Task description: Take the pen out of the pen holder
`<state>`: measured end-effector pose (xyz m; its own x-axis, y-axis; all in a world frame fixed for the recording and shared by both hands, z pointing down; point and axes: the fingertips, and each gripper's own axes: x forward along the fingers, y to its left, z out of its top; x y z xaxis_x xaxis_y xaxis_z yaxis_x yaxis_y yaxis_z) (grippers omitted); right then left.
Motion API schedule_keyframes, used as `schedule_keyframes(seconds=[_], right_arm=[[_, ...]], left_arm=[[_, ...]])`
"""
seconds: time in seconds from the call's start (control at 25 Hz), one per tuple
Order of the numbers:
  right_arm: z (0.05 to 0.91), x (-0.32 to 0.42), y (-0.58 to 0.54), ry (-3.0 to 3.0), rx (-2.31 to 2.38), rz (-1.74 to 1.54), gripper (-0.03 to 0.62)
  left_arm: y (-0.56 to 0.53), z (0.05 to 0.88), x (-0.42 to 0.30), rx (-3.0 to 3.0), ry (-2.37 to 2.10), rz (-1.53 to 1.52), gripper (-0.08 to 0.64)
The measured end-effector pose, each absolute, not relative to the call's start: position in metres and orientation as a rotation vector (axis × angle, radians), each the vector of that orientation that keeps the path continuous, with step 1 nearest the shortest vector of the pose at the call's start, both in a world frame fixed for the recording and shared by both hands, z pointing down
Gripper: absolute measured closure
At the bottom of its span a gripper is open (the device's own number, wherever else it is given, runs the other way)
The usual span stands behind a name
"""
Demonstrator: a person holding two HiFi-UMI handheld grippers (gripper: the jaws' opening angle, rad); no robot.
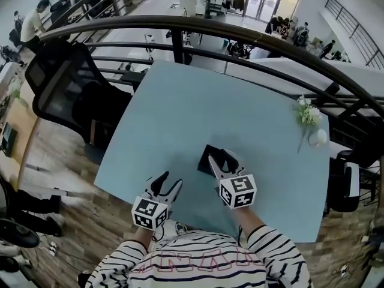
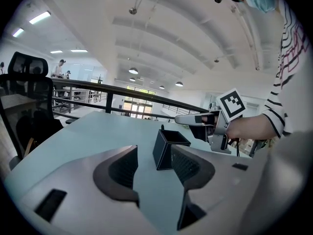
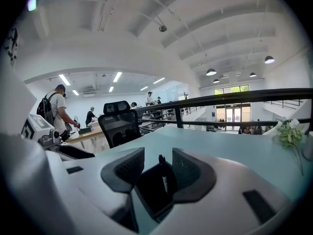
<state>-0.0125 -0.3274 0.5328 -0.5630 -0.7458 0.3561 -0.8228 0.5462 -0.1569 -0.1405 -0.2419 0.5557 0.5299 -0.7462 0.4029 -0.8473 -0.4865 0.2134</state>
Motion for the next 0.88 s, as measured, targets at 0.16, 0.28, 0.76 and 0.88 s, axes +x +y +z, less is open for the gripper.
schedule_keyframes(seconds=[0.16,0.28,0.76,0.88], right_arm=[[0.541,-0.021,-0.344,-2.539,1.252,0.435,0.403],[0.549,-0.027,-0.351,-2.523,1.201,0.417,0.405],[0.566,-0.042,-0.368,-2.430,1.021,0.267,0.442],[0.570,-0.045,-0.366,-2.400,0.974,0.255,0.442]], left_arm=[[-0.247,0.562,-0.138,2.370,-1.318,0.366,0.367],[-0.250,0.565,-0.137,2.354,-1.324,0.371,0.367],[-0.254,0.578,-0.138,2.324,-1.321,0.380,0.367],[-0.255,0.579,-0.136,2.324,-1.319,0.376,0.367]])
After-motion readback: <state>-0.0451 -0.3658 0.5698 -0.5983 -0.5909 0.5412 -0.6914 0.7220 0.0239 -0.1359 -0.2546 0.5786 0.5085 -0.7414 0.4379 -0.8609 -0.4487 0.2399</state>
